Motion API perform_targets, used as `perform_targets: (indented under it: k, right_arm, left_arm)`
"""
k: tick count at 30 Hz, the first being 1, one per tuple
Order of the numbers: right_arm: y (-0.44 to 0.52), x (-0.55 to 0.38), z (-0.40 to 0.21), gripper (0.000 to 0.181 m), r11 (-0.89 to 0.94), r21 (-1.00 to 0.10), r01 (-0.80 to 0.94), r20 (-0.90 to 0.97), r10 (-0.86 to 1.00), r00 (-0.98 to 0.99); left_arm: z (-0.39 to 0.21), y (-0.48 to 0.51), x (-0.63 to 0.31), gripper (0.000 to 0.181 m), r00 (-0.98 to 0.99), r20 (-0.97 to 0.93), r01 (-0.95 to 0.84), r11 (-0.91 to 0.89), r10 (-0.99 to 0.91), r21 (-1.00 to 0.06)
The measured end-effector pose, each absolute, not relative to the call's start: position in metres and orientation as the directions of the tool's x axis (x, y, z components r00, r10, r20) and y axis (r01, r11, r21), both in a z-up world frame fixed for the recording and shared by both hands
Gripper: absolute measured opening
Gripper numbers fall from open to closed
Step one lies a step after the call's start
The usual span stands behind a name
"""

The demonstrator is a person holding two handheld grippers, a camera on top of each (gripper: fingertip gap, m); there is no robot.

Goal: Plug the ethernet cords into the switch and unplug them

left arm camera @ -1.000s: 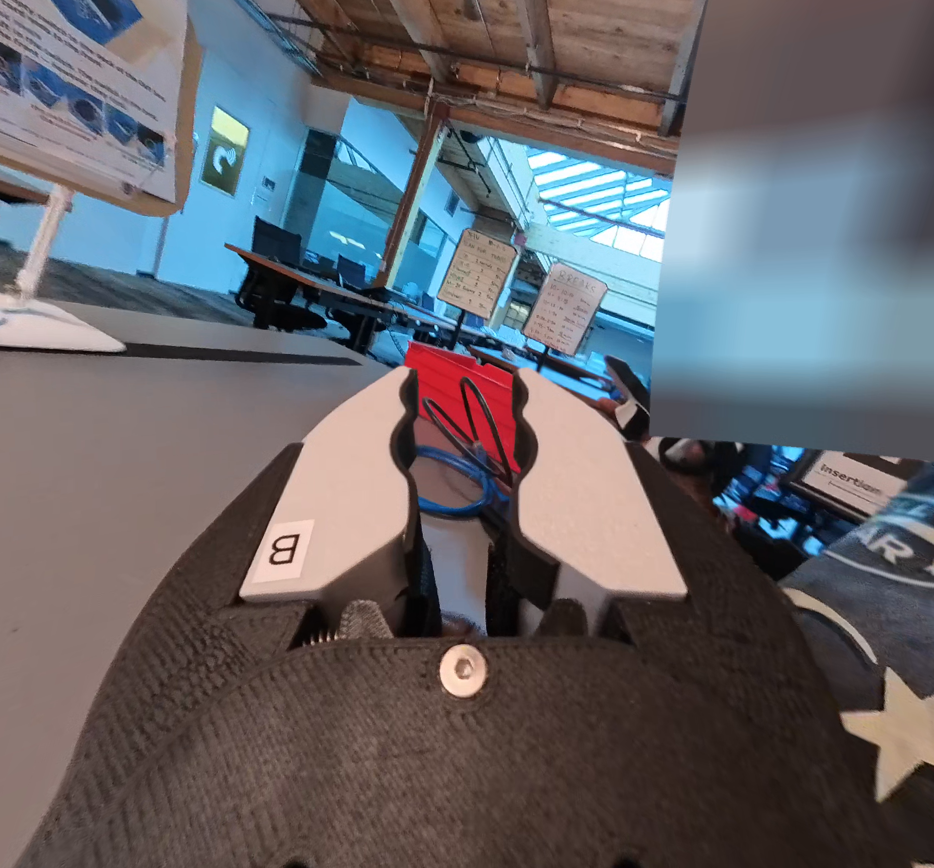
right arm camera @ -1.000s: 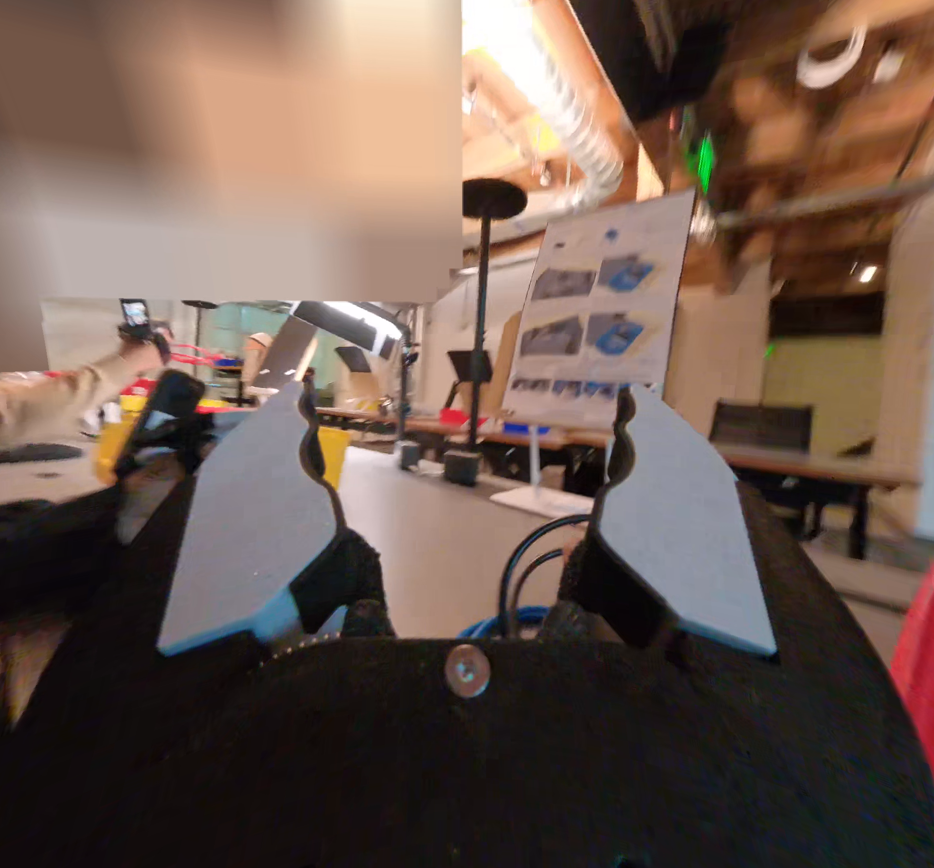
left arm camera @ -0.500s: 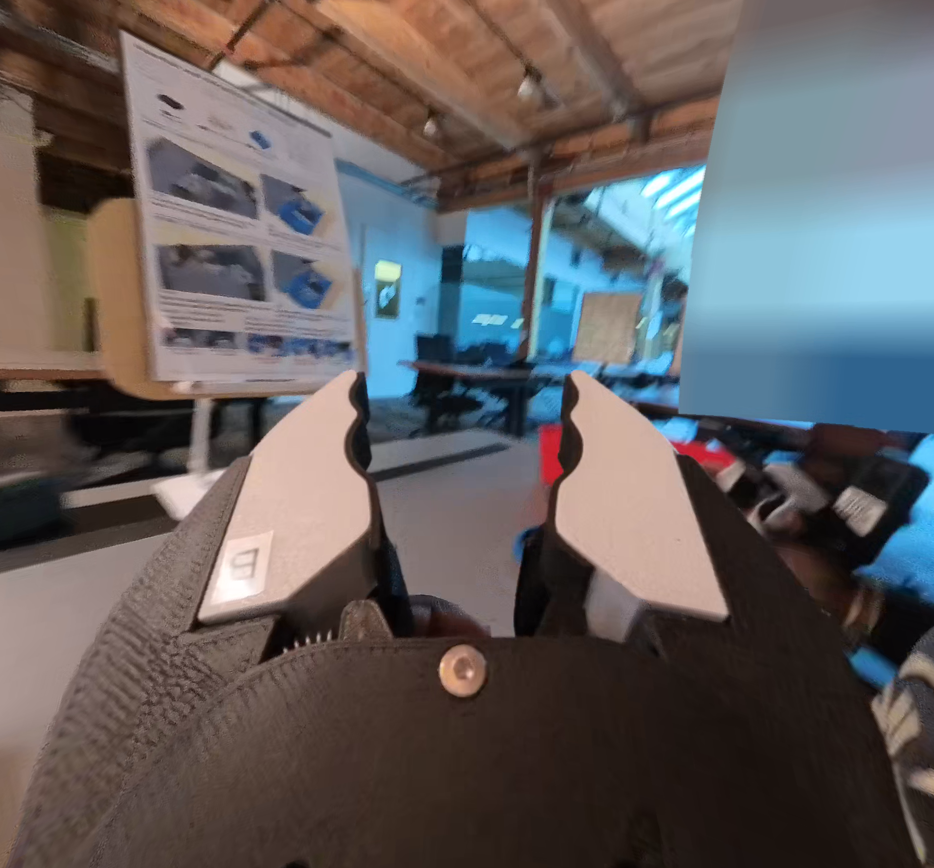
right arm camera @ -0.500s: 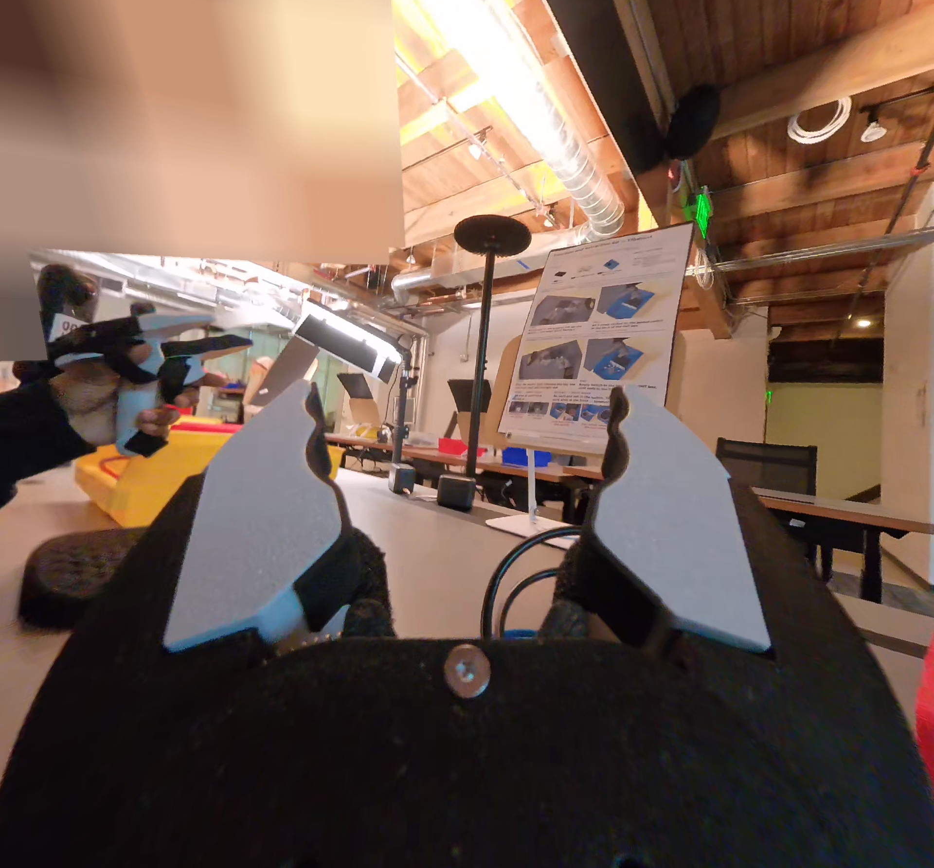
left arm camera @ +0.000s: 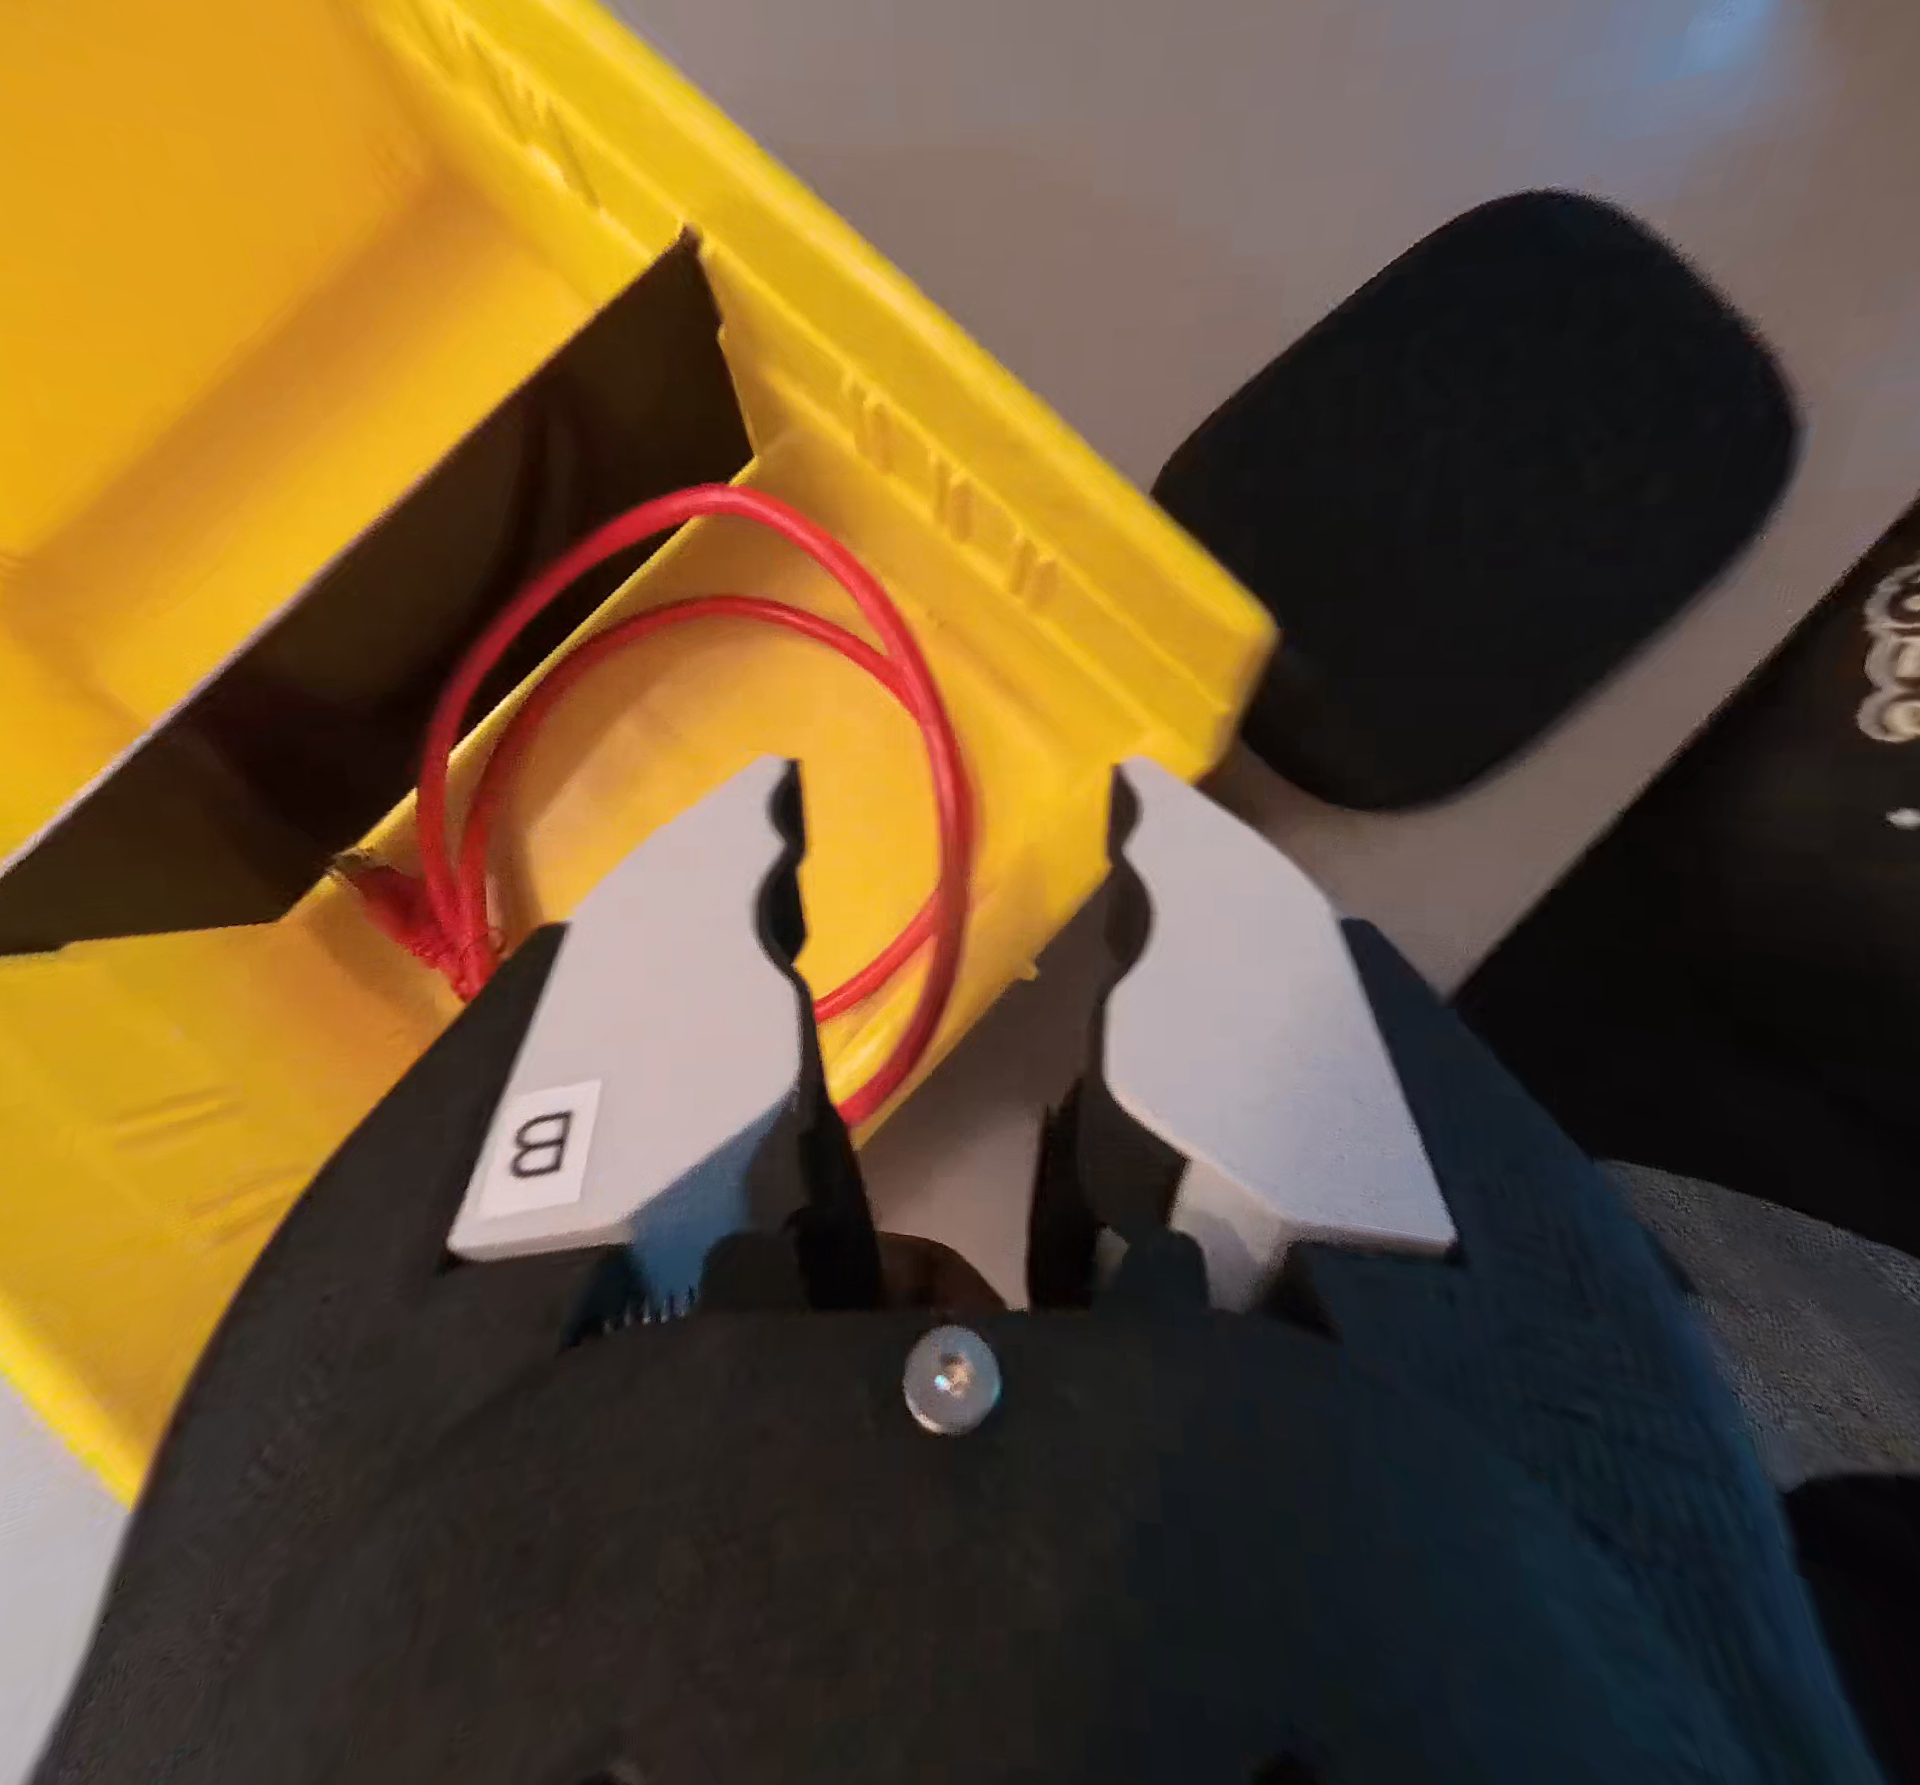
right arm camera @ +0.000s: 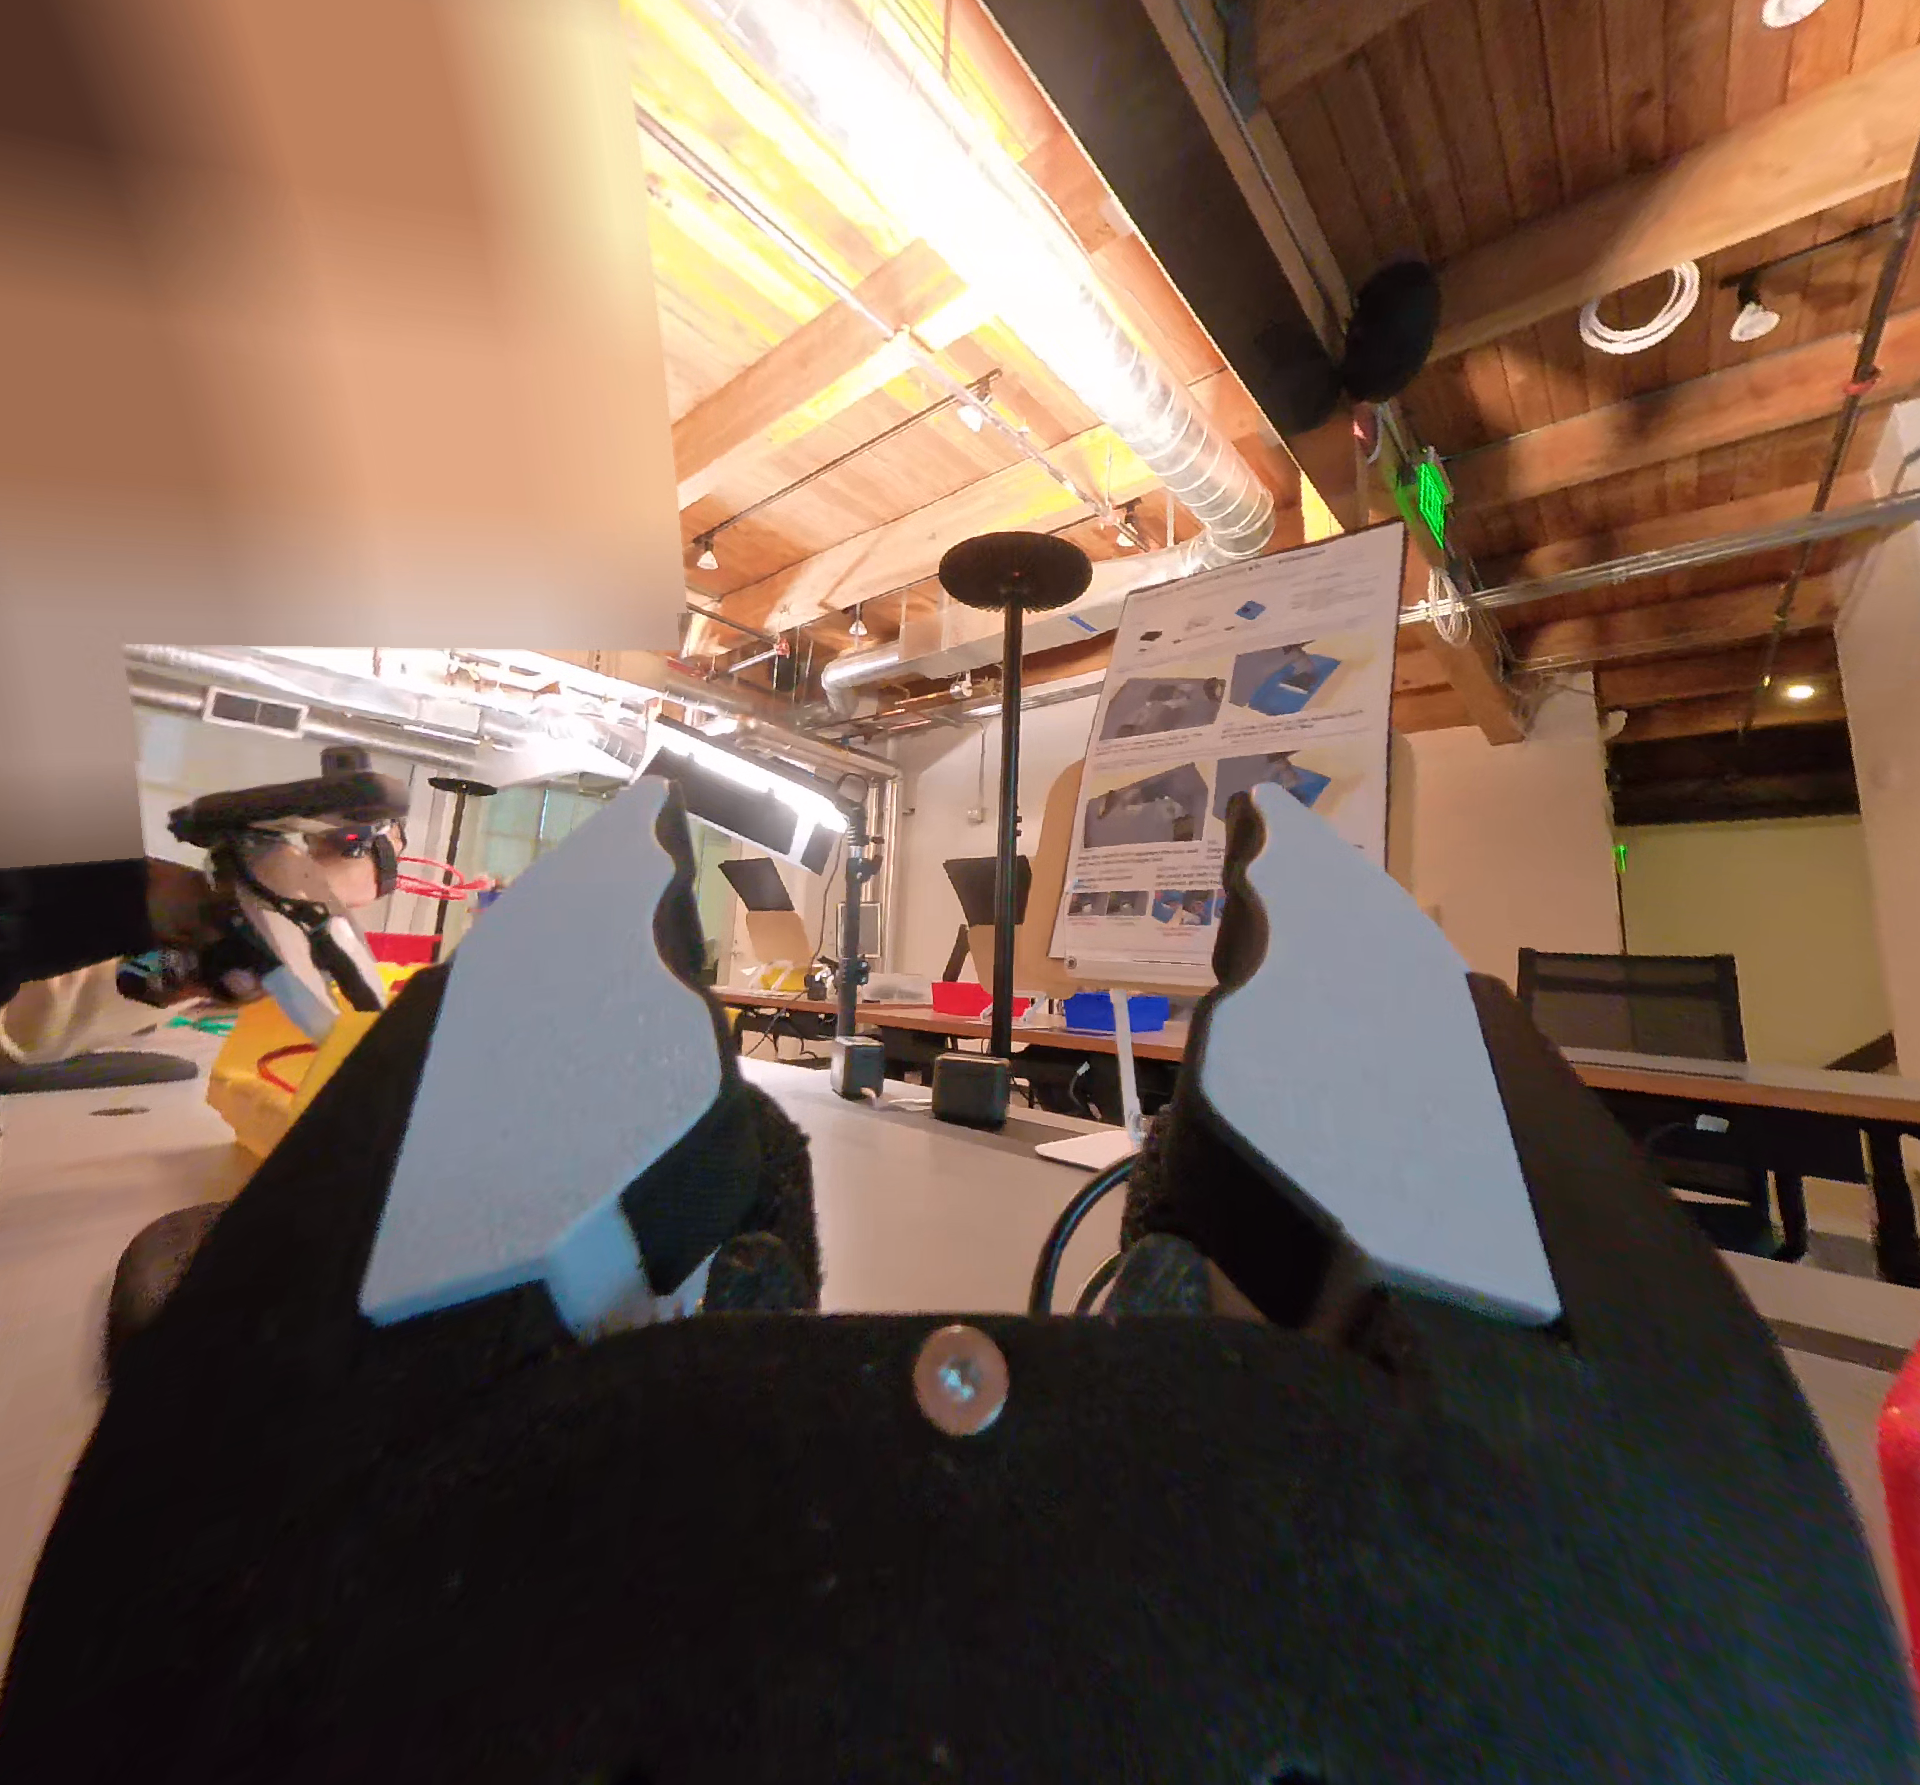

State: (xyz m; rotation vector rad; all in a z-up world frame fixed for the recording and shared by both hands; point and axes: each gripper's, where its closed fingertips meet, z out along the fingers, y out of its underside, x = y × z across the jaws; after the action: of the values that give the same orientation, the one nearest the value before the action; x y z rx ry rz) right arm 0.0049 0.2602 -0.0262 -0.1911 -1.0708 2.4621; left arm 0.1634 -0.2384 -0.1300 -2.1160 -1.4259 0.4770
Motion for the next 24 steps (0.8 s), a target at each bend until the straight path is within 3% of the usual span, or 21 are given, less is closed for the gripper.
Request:
perform_targets:
  k: [2,4,9,12,14,19,24]
  right_arm:
    - [0.26,0.009,-0.024,0.097,-0.59,-0.723,-0.359,0.072,0.453,-0.888]
    - [0.26,0.013,-0.021,0.095,-0.577,-0.724,-0.377,0.097,0.457,-0.884]
    - [0.264,0.016,-0.012,0.09,-0.545,-0.727,-0.418,0.139,0.478,-0.867]
    - [0.256,0.021,-0.01,0.084,-0.546,-0.74,-0.393,0.147,0.438,-0.887]
    - [0.244,0.029,-0.008,0.084,-0.543,-0.75,-0.377,0.171,0.392,-0.904]
    - [0.203,0.062,0.003,0.078,-0.545,-0.757,-0.361,0.276,0.234,-0.932]
    - [0.149,0.09,-0.003,0.062,-0.462,-0.842,-0.279,0.314,0.002,-0.95]
  left_arm:
    - [-0.149,-0.244,0.159,0.022,0.368,0.03,0.763,-0.284,0.929,-0.581]
    - [-0.149,-0.241,0.157,0.006,0.375,0.041,0.752,-0.278,0.926,-0.598]
    - [-0.051,-0.267,0.142,0.006,0.082,-0.405,0.469,-0.394,0.911,-0.791]
    - [0.035,-0.244,0.149,0.006,-0.122,-0.487,0.114,-0.476,0.865,-0.872]
    - [0.081,-0.215,0.163,0.005,-0.18,-0.489,-0.134,-0.514,0.853,-0.847]
    - [0.134,-0.135,0.193,0.005,0.056,-0.268,-0.606,-0.181,0.962,-0.774]
    - [0.12,-0.071,0.196,0.006,0.499,-0.039,-0.659,0.35,0.866,-0.666]
